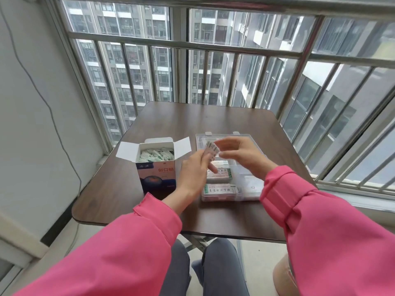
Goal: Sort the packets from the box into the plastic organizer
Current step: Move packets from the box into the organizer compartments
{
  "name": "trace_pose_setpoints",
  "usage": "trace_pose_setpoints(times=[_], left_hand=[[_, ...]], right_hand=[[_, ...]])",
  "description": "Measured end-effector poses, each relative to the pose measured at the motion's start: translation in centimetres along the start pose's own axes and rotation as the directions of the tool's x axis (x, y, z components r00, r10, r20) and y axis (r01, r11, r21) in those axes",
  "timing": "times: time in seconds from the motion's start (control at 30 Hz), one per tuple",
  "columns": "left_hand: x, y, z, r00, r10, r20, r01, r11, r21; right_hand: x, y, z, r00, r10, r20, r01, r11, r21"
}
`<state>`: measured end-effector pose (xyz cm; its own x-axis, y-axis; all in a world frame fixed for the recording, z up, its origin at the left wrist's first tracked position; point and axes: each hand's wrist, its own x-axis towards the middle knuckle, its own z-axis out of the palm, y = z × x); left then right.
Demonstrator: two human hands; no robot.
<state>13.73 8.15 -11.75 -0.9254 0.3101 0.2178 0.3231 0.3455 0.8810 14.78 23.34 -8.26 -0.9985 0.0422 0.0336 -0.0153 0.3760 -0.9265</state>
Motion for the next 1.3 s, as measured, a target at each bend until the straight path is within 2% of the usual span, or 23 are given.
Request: trace_pose_setpoints(times=[0.03,0.1,0.2,0.3,0.53,0.73,0.9,1.07,1.3], left_hand=[[-0.1,0.0,0.0,0.999,-0.004,0.037,0.005,1.0,-0.01],[-0.2,0.2,0.1,0.995,-0.006,0.101,0.011,0.999,-0.051],[-0.2,1.0,0.5,0.988,-0.024,0.15,0.034,0.997,-0.065],[0.0,1.4,0.4,0.993,-0.058,0.106,0.067,0.995,-0.08],[2.2,1.4,0.1,0.997,-0.07,-0.011,0.07,0.995,0.072],[2.9,1.0,1.0,0.987,-0.152,-0.043,0.158,0.963,0.217],[3.8,1.0,0.5,0.992,-0.123,0.003,0.11,0.896,0.429],[4.2,0.4,0.7,0.987,-0.149,0.056,0.085,0.789,0.609],[4.0,0.3,0.9,0.986,-0.148,0.077,0.035,0.632,0.774]], right_hand=[[-0.5,-0.1,-0.3,0.999,0.004,0.05,-0.011,0.99,0.139],[-1.1,-0.2,-0.4,0.996,0.01,0.092,-0.027,0.981,0.19],[-1.6,-0.4,-0.4,0.999,0.006,-0.039,0.001,0.985,0.17],[-1.8,-0.8,-0.7,0.991,0.003,-0.133,0.012,0.994,0.111],[-0.8,0.1,-1.0,0.98,0.064,-0.19,-0.066,0.998,-0.003],[0.6,0.9,-1.2,0.973,0.072,-0.217,-0.125,0.963,-0.237],[2.0,1.7,-0.5,0.987,0.095,-0.129,-0.149,0.837,-0.526],[2.5,2.1,0.1,0.986,0.112,-0.128,-0.168,0.748,-0.642],[2.7,2.3,0.5,0.988,0.116,-0.106,-0.157,0.674,-0.722]])
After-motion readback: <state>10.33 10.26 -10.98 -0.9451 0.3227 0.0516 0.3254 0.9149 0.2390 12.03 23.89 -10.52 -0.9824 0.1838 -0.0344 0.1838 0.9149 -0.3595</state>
